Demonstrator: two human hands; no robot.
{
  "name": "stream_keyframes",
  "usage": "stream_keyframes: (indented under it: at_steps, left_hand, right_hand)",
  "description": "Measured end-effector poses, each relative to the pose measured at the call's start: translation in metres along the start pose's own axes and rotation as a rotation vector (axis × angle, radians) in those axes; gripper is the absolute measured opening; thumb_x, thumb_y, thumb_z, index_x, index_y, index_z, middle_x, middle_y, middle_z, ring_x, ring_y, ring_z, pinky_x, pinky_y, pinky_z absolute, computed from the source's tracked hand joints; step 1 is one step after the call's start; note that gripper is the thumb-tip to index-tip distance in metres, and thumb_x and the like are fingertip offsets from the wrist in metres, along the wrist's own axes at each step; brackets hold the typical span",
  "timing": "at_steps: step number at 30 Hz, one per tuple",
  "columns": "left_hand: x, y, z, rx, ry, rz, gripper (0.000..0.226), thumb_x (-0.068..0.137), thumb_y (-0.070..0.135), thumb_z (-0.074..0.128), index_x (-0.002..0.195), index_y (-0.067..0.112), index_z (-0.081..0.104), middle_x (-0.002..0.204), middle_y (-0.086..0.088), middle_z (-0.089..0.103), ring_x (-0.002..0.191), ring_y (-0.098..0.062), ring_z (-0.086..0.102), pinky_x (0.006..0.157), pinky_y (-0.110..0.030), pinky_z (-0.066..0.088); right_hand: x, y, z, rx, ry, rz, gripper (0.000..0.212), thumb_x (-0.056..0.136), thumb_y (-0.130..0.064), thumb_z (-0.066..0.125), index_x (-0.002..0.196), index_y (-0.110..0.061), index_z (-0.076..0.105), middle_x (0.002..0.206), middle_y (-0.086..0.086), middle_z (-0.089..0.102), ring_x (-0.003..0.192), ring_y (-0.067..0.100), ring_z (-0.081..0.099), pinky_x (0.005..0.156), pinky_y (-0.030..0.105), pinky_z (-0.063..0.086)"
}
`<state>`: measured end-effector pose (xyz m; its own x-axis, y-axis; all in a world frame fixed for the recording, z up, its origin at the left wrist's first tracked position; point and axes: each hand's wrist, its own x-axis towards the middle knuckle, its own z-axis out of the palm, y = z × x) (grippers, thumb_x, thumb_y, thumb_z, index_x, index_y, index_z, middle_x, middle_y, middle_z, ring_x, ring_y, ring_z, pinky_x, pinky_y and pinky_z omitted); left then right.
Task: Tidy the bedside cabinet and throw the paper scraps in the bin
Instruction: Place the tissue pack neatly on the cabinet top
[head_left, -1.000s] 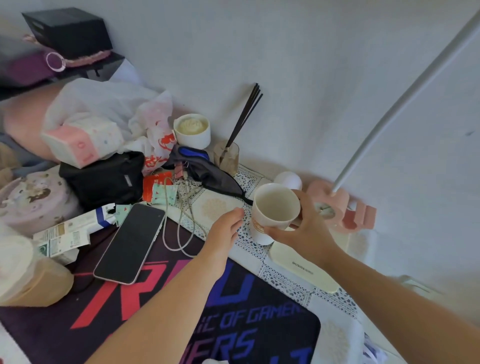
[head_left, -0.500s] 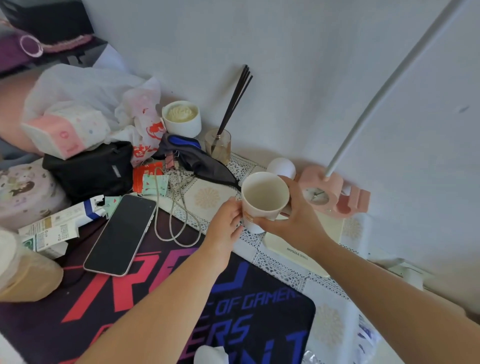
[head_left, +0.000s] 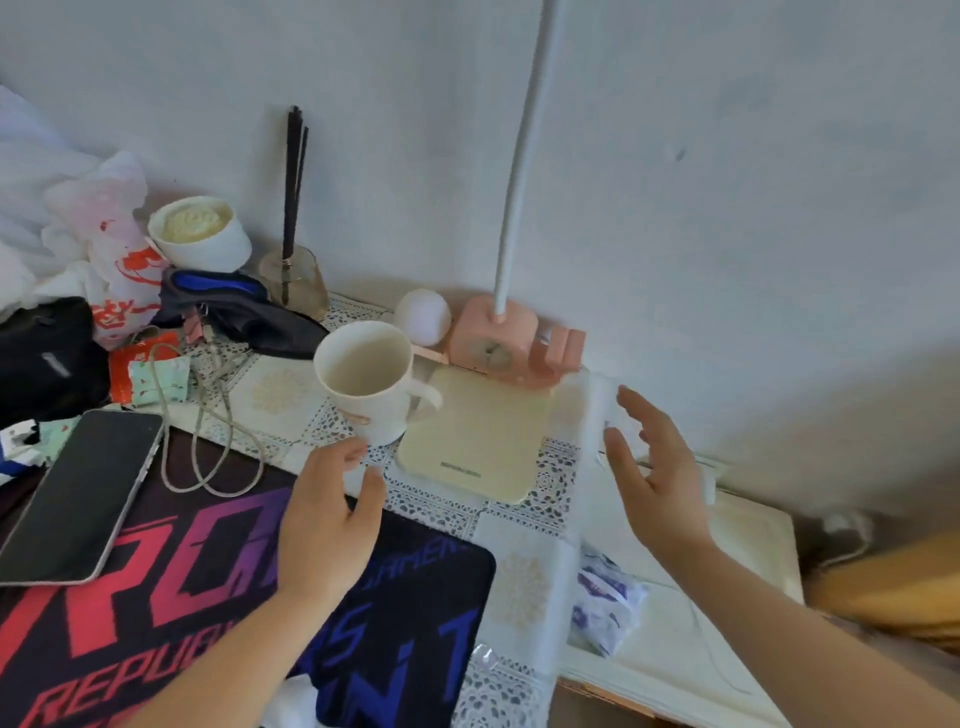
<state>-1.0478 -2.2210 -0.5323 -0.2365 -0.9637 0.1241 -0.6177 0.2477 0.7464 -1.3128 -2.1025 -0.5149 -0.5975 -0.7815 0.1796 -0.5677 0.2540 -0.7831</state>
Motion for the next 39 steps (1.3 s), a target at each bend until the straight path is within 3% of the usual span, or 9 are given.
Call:
stream_keyframes:
  at_steps: [4, 8, 11, 15, 18, 20, 26, 31, 39]
  left_hand:
    - [-0.014, 0.029, 0.03, 0.097, -0.032, 0.176, 0.026, 0.09, 0.021, 0.051, 0.114, 0.012, 0.054, 0.108, -0.003, 0.06, 0.102, -0.019, 0.056, 0.085, -0.034, 0.046]
    - [-0.028, 0.062, 0.068, 0.148, -0.202, 0.351, 0.036, 0.089, 0.035, 0.04, 0.114, 0.014, 0.054, 0.109, 0.0, 0.06, 0.1, -0.016, 0.056, 0.084, -0.031, 0.046]
    - [-0.04, 0.085, 0.102, 0.164, -0.307, 0.435, 0.035, 0.089, 0.034, 0.039, 0.115, 0.016, 0.055, 0.112, 0.001, 0.06, 0.102, -0.016, 0.056, 0.086, -0.033, 0.048]
    - [-0.059, 0.112, 0.152, 0.158, -0.421, 0.533, 0.032, 0.089, 0.032, 0.041, 0.114, 0.018, 0.055, 0.115, 0.003, 0.059, 0.104, -0.013, 0.055, 0.087, -0.023, 0.042]
    - [-0.078, 0.118, 0.193, 0.144, -0.454, 0.423, 0.032, 0.086, 0.031, 0.048, 0.116, 0.02, 0.053, 0.118, 0.006, 0.056, 0.105, -0.011, 0.054, 0.082, -0.02, 0.04]
    - [-0.091, 0.111, 0.219, 0.155, -0.476, 0.239, 0.04, 0.085, 0.03, 0.055, 0.122, 0.018, 0.048, 0.125, 0.004, 0.051, 0.111, -0.014, 0.05, 0.088, -0.023, 0.039]
    - [-0.118, 0.076, 0.268, 0.46, -0.611, -0.22, 0.116, 0.058, 0.069, 0.068, 0.144, 0.023, 0.003, 0.153, -0.006, 0.01, 0.14, -0.026, 0.015, 0.109, -0.043, 0.028]
    - [-0.132, 0.065, 0.29, 0.646, -0.531, -0.229, 0.118, 0.06, 0.067, 0.067, 0.144, 0.024, -0.004, 0.155, -0.01, 0.002, 0.142, -0.031, 0.004, 0.113, -0.048, 0.02]
    - [-0.129, 0.063, 0.294, 0.709, -0.442, -0.07, 0.101, 0.066, 0.05, 0.065, 0.144, 0.024, 0.006, 0.142, -0.004, 0.032, 0.131, -0.024, 0.031, 0.103, -0.047, 0.035]
  right_hand:
    - [-0.027, 0.071, -0.048, -0.213, -0.004, 0.125, 0.045, 0.092, -0.042, 0.043, 0.136, -0.031, 0.04, 0.139, -0.006, 0.048, 0.126, 0.019, 0.045, 0.101, 0.042, 0.042]
    - [-0.054, 0.124, -0.071, -0.403, -0.062, 0.167, 0.045, 0.092, -0.03, 0.054, 0.135, -0.02, 0.046, 0.136, 0.002, 0.054, 0.125, 0.023, 0.048, 0.102, 0.035, 0.036]
    - [-0.07, 0.152, -0.074, -0.474, -0.134, 0.215, 0.047, 0.092, -0.033, 0.053, 0.136, -0.02, 0.043, 0.138, -0.001, 0.051, 0.126, 0.02, 0.046, 0.104, 0.031, 0.033]
    - [-0.081, 0.182, -0.071, -0.468, -0.181, 0.296, 0.051, 0.092, -0.037, 0.049, 0.14, -0.024, 0.037, 0.142, -0.005, 0.046, 0.13, 0.015, 0.041, 0.106, 0.029, 0.031]
    - [-0.085, 0.2, -0.072, -0.451, -0.208, 0.33, 0.053, 0.092, -0.036, 0.049, 0.141, -0.022, 0.035, 0.144, -0.004, 0.044, 0.132, 0.015, 0.039, 0.107, 0.03, 0.03]
    - [-0.089, 0.21, -0.071, -0.443, -0.233, 0.353, 0.054, 0.092, -0.037, 0.048, 0.142, -0.022, 0.033, 0.146, -0.005, 0.041, 0.134, 0.014, 0.036, 0.108, 0.031, 0.03]
    - [-0.102, 0.226, -0.064, -0.409, -0.295, 0.395, 0.056, 0.093, -0.043, 0.044, 0.144, -0.028, 0.026, 0.149, -0.01, 0.035, 0.136, 0.009, 0.029, 0.11, 0.028, 0.025]
    - [-0.111, 0.235, -0.063, -0.368, -0.302, 0.409, 0.056, 0.093, -0.042, 0.044, 0.144, -0.028, 0.024, 0.149, -0.012, 0.032, 0.137, 0.008, 0.026, 0.111, 0.027, 0.024]
    - [-0.114, 0.234, -0.059, -0.279, -0.27, 0.36, 0.051, 0.094, -0.032, 0.047, 0.142, -0.027, 0.031, 0.145, -0.01, 0.04, 0.134, 0.007, 0.032, 0.106, 0.02, 0.025]
